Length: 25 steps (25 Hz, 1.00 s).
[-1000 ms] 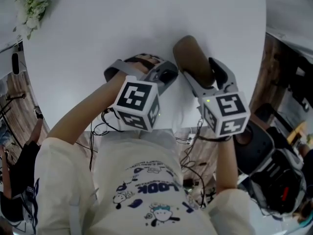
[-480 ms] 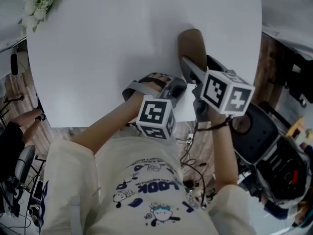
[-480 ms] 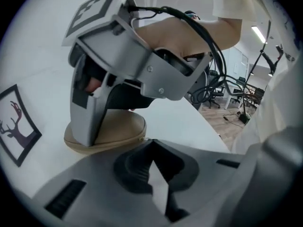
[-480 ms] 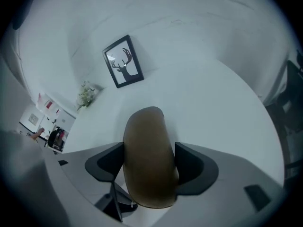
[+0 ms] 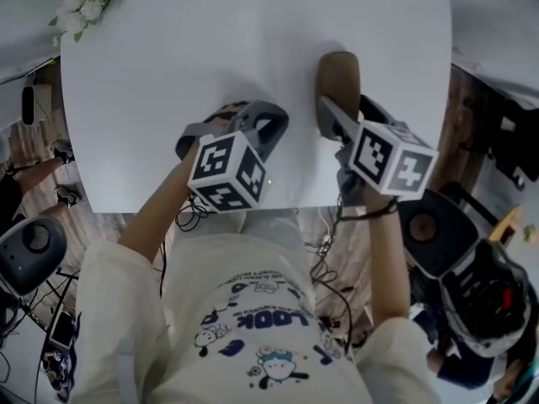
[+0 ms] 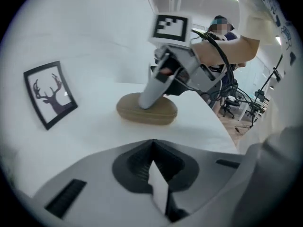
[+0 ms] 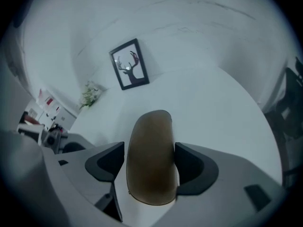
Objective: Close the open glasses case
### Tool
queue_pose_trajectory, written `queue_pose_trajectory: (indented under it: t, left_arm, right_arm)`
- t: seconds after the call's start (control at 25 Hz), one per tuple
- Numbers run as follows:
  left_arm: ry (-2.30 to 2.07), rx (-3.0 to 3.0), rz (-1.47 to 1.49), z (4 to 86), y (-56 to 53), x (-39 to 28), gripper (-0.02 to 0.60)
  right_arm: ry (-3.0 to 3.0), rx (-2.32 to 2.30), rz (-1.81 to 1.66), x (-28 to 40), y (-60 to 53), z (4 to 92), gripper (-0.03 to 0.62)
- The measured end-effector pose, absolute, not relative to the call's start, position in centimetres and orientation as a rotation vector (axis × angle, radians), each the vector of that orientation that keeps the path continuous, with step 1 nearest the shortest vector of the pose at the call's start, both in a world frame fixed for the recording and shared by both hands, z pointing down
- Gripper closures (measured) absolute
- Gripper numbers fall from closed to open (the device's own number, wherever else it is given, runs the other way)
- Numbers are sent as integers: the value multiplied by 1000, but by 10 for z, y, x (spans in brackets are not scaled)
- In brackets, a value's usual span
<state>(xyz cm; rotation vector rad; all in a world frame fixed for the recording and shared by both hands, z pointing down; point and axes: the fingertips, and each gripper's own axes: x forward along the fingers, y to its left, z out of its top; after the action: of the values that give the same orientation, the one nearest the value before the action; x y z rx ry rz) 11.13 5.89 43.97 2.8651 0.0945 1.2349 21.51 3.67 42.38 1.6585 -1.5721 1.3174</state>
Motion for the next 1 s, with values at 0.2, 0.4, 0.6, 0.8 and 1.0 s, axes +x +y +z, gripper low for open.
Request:
queue_pose_trajectory:
  t: [0.2, 0.4, 0.6, 0.8, 1.0]
  left_arm:
    - [-23, 2779, 1127, 436, 15, 82, 583]
    - [-51, 2743, 1078, 432, 61, 107, 583]
    - [-50, 2721, 1103, 437, 95, 121, 459]
    - [-184, 2696, 1136, 451, 60, 102, 456]
    - [-173, 2739, 1179, 454, 31, 97, 456]
  right_arm:
    - [-1689, 1602, 1372, 210, 29, 412, 272]
    - [-1653, 1506, 1495, 212, 38, 425, 272]
    - [-1495, 1571, 1703, 200, 39, 439, 273]
    - [-1286, 1738, 1997, 184, 15, 445, 273]
    - [-1221, 1795, 2036, 182, 10, 447, 273]
